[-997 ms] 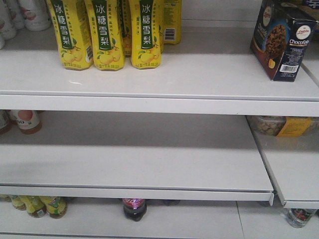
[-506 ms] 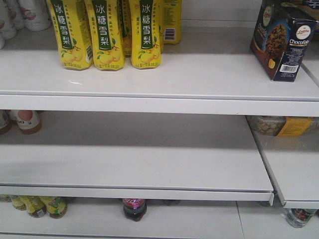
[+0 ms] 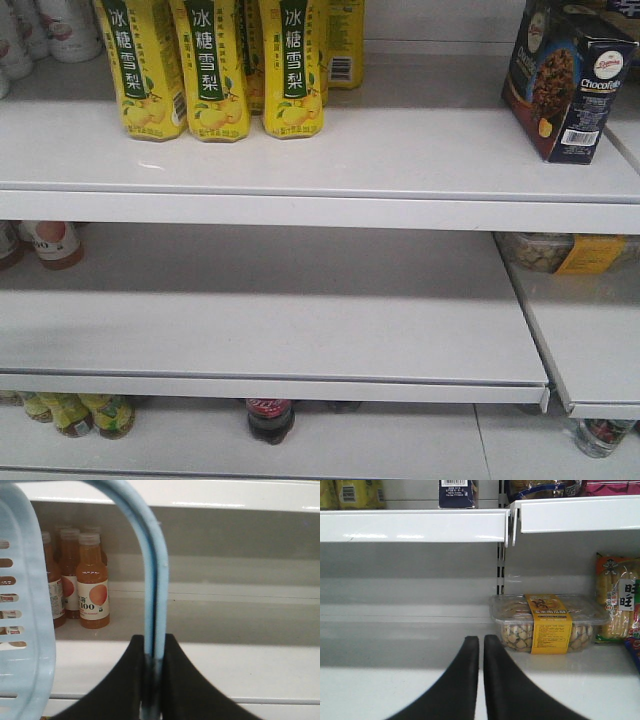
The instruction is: Left arm holds basket, right arm returns cookies
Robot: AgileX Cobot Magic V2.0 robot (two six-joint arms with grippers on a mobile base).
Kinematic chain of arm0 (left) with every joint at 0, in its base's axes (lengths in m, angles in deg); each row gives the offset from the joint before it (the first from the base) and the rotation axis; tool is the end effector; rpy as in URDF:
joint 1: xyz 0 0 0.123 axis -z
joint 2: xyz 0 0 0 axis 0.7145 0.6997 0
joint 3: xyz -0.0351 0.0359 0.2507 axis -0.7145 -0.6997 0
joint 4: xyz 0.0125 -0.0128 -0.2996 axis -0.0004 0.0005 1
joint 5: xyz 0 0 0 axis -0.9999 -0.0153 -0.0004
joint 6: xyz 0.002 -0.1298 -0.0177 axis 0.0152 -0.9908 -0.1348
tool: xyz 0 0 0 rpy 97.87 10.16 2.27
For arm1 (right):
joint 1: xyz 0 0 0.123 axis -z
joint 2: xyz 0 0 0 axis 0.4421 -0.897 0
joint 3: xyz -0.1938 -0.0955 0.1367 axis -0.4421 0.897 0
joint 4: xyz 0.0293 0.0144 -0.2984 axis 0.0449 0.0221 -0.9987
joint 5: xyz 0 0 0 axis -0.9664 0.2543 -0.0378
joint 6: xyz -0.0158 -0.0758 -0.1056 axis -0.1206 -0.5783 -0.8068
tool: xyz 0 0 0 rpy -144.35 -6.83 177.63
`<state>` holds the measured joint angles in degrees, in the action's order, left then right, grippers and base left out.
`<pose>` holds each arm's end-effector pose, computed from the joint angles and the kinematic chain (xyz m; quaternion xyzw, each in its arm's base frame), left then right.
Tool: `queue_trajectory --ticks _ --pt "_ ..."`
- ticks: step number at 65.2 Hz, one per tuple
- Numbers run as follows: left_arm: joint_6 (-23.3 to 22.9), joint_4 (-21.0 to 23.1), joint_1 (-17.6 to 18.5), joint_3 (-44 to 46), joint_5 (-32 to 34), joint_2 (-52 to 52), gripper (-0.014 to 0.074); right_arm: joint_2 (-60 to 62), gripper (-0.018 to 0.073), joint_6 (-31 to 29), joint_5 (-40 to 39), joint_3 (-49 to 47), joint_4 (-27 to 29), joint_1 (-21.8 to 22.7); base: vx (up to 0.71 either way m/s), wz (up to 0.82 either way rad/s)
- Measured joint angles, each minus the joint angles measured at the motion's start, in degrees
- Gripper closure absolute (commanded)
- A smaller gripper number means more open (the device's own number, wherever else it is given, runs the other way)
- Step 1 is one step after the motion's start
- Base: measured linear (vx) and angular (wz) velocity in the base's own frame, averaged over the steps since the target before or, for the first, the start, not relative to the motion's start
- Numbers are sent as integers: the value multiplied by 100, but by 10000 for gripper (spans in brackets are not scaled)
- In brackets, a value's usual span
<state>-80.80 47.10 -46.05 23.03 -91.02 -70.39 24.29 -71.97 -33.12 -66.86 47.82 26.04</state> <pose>0.1754 0.0001 0.1834 -0.0294 0.7386 -0.0280 0.6730 0.1755 0.0003 0.1952 0.0089 0.7126 0.0098 0.7015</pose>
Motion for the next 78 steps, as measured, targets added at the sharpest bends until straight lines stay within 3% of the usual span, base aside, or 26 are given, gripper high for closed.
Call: queue_trajectory --ticks 78 --pt "0 0 0 0 0 0 599 0 570 6 1 0 0 0 0 0"
